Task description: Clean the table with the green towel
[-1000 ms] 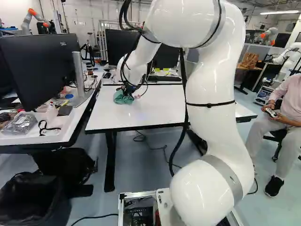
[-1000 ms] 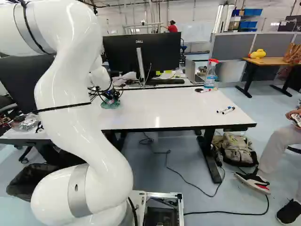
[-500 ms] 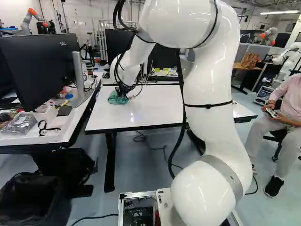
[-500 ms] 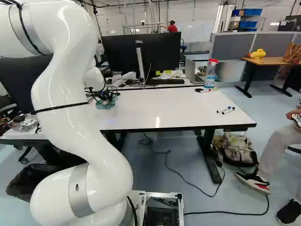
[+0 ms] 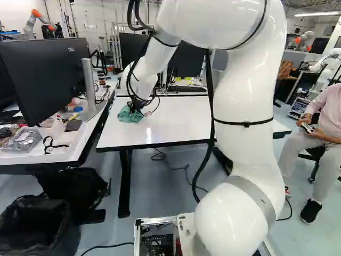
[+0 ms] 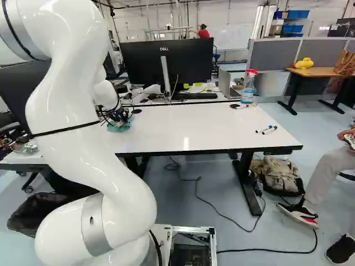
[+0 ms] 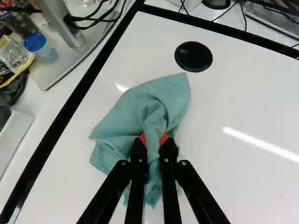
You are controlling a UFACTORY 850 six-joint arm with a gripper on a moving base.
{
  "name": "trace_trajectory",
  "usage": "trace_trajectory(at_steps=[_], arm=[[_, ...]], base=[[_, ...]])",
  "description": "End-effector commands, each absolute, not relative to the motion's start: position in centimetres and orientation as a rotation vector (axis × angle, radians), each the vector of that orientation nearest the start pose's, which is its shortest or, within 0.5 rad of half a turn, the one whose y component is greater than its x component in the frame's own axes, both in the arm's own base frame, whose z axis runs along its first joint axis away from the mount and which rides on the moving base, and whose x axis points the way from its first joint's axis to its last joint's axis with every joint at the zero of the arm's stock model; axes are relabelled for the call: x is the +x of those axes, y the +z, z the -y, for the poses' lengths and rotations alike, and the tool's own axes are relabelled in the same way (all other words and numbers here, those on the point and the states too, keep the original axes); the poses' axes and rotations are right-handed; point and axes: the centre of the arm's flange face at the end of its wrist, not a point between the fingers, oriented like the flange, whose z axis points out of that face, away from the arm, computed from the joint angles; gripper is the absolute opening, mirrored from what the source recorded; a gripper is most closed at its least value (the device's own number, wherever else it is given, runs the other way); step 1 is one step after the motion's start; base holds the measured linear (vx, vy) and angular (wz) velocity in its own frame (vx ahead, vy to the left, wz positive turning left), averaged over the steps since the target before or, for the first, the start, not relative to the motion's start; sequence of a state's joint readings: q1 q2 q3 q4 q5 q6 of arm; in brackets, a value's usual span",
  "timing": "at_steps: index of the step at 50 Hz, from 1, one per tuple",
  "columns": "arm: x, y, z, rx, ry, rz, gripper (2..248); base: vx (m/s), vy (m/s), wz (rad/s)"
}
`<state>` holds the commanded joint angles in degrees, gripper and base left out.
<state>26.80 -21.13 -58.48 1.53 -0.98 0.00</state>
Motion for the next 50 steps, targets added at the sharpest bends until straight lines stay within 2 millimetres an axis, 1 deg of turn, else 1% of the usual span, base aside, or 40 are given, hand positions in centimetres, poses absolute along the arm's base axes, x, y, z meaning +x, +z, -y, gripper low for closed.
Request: trace_trajectory(at_steps=[11, 24, 35, 44, 50], arm=[[49.0, 40.9, -25.4, -2.78, -0.89, 0.638, 38], [46.9, 41.0, -23.9, -2.792, -0.874, 0.632, 38], [46.8, 41.1, -23.8, -2.791, -0.877, 0.63, 38], [46.5, 42.0, -23.6, -2.781, -0.899, 0.627, 38], [46.2, 42.8, -23.0, -2.778, -0.916, 0.614, 38]], base=[[0.0, 0.0, 0.0], [0.0, 0.0, 0.0], [0.0, 0.0, 0.0], [0.0, 0.0, 0.0], [0.0, 0.0, 0.0]])
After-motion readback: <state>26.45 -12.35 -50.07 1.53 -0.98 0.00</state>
